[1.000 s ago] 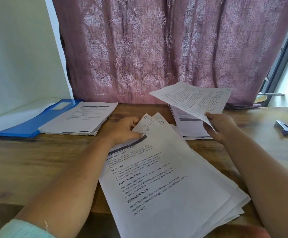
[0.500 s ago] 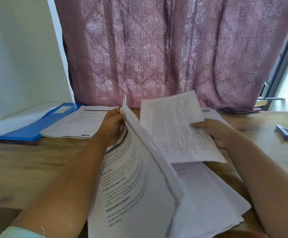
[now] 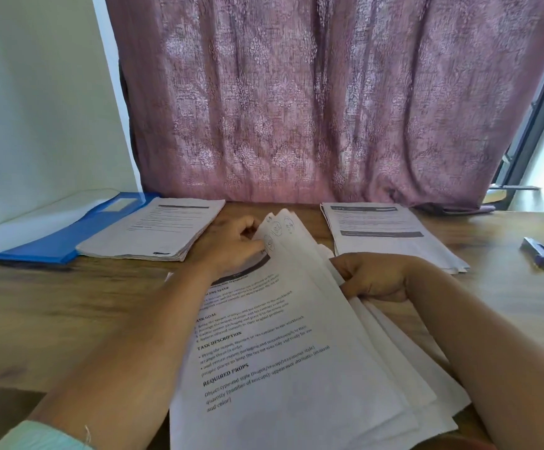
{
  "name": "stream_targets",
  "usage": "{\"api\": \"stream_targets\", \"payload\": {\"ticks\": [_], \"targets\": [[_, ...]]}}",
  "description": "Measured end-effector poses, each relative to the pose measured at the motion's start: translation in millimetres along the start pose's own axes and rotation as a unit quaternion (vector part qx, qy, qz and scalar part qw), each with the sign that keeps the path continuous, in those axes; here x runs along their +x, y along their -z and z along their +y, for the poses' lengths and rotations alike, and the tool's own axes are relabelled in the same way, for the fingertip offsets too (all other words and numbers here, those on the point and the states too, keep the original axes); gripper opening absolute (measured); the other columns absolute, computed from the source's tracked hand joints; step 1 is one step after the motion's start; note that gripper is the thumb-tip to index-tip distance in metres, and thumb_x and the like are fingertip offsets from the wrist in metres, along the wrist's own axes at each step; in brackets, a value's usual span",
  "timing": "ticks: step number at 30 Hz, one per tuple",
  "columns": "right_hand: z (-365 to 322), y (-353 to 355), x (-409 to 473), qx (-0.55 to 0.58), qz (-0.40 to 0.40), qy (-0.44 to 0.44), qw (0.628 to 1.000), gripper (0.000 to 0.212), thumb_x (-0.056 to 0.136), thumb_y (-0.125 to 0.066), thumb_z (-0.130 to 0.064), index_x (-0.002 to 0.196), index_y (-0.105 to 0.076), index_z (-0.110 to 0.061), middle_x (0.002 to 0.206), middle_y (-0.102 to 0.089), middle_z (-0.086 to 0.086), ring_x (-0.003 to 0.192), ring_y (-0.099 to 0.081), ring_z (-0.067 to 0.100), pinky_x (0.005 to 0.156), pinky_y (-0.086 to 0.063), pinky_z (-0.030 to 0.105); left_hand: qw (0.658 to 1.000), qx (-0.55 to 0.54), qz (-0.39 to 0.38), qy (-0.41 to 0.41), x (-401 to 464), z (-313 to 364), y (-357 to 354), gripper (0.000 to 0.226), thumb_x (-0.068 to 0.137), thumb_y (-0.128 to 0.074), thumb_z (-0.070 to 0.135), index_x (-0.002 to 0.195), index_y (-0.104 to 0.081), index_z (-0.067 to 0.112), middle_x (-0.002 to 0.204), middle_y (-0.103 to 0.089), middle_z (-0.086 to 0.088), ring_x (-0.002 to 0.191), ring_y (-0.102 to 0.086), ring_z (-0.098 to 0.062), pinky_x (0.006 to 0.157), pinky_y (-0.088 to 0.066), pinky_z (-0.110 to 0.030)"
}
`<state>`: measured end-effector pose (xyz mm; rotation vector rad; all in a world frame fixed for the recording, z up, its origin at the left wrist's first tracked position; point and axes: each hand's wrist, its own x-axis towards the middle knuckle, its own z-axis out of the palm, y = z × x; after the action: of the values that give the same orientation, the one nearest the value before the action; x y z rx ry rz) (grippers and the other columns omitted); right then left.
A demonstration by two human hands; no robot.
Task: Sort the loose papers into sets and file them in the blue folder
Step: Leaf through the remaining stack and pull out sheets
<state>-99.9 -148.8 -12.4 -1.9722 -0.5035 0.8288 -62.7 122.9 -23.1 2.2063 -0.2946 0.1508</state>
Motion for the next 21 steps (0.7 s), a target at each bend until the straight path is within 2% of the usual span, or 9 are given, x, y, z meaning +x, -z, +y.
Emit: {"api": "stream_targets", "payload": {"ticks": [4,6,8,11,13,15,17,19,21], "targets": [[-4,-3,-2,-0.018,0.015,0.004,1.0,0.04,0.085,-0.069,-0.005,0.123,-0.063,-0.013,0.115,-0.071,0.007,0.104,-0.067,0.026,0.087,-0.054,0.036,0.999,0.011,-0.032,0.008,-7,7,-2,0.041,0.067,-0.073,0.036,0.106,-0.061,0.039,0.103,-0.069,0.018,0.099,-0.065,-0.006,0.095,-0.051,-0.038],[-5,-1,0,0.01,0.107,0.026,0.994,0.026,0.087,-0.07,-0.013,0.113,-0.067,-0.016,0.097,-0.072,0.004,0.085,-0.065,0.019,0.07,-0.05,0.027,0.999,-0.017,-0.038,-0.01,-7,9,-2,0.048,0.075,-0.075,0.011,0.116,-0.055,0.027,0.103,-0.071,0.009,0.099,-0.067,-0.014,0.09,-0.053,-0.035],[-4,5,5,0.072,0.242,0.044,0.967,0.017,0.089,-0.07,-0.022,0.103,-0.068,-0.012,0.092,-0.072,0.008,0.075,-0.062,0.015,0.069,-0.051,0.028,0.998,-0.02,-0.05,-0.026,-8,11,-1,0.055,0.075,-0.073,-0.002,0.118,-0.05,0.024,0.103,-0.07,0.002,0.098,-0.067,-0.019,0.088,-0.053,-0.035],[2,14,12,0.005,0.393,0.023,0.919,0.019,0.082,-0.078,-0.025,0.093,-0.069,-0.012,0.083,-0.074,0.005,0.071,-0.064,0.014,0.078,-0.057,0.034,0.998,0.029,-0.061,-0.018,-10,8,-1,0.046,0.069,-0.076,0.016,0.105,-0.062,0.042,0.099,-0.071,0.011,0.092,-0.067,-0.011,0.089,-0.054,-0.036],[4,12,13,-0.081,0.404,-0.033,0.911,0.028,0.074,-0.083,-0.033,0.093,-0.068,-0.019,0.079,-0.071,-0.003,0.075,-0.065,0.013,0.073,-0.053,0.028,0.994,0.092,-0.06,0.015,-9,3,0,0.04,0.058,-0.071,0.045,0.095,-0.064,0.058,0.092,-0.071,0.025,0.089,-0.067,-0.003,0.089,-0.054,-0.036],[4,10,16,-0.1,0.384,-0.059,0.916,0.039,0.068,-0.086,-0.039,0.097,-0.067,-0.021,0.088,-0.07,-0.003,0.085,-0.066,0.016,0.071,-0.049,0.027,0.99,0.126,-0.055,0.023,-10,6,0,0.038,0.057,-0.068,0.052,0.091,-0.061,0.066,0.089,-0.07,0.029,0.088,-0.066,0.0,0.088,-0.054,-0.033],[3,8,17,-0.093,0.383,-0.044,0.918,0.046,0.064,-0.089,-0.037,0.101,-0.067,-0.021,0.091,-0.071,0.0,0.089,-0.067,0.02,0.076,-0.053,0.031,0.993,0.102,-0.06,0.005,-13,12,-2,0.036,0.071,-0.073,0.034,0.1,-0.067,0.053,0.087,-0.069,0.026,0.079,-0.063,0.01,0.081,-0.053,-0.017],[-1,5,16,-0.068,0.395,-0.02,0.916,0.047,0.064,-0.089,-0.03,0.104,-0.065,-0.021,0.088,-0.071,-0.001,0.086,-0.067,0.018,0.071,-0.053,0.029,0.994,0.069,-0.077,-0.02,-12,14,-4,0.035,0.082,-0.07,0.008,0.109,-0.067,0.029,0.086,-0.063,0.023,0.064,-0.056,0.02,0.06,-0.041,0.001],[-3,2,15,-0.048,0.405,0.014,0.913,0.045,0.067,-0.088,-0.023,0.105,-0.064,-0.021,0.08,-0.07,-0.005,0.075,-0.066,0.012,0.064,-0.048,0.022,0.994,0.066,-0.075,-0.038,-9,12,-5,0.036,0.083,-0.068,0.0,0.11,-0.063,0.024,0.088,-0.058,0.024,0.064,-0.052,0.025,0.055,-0.036,0.003]]}}
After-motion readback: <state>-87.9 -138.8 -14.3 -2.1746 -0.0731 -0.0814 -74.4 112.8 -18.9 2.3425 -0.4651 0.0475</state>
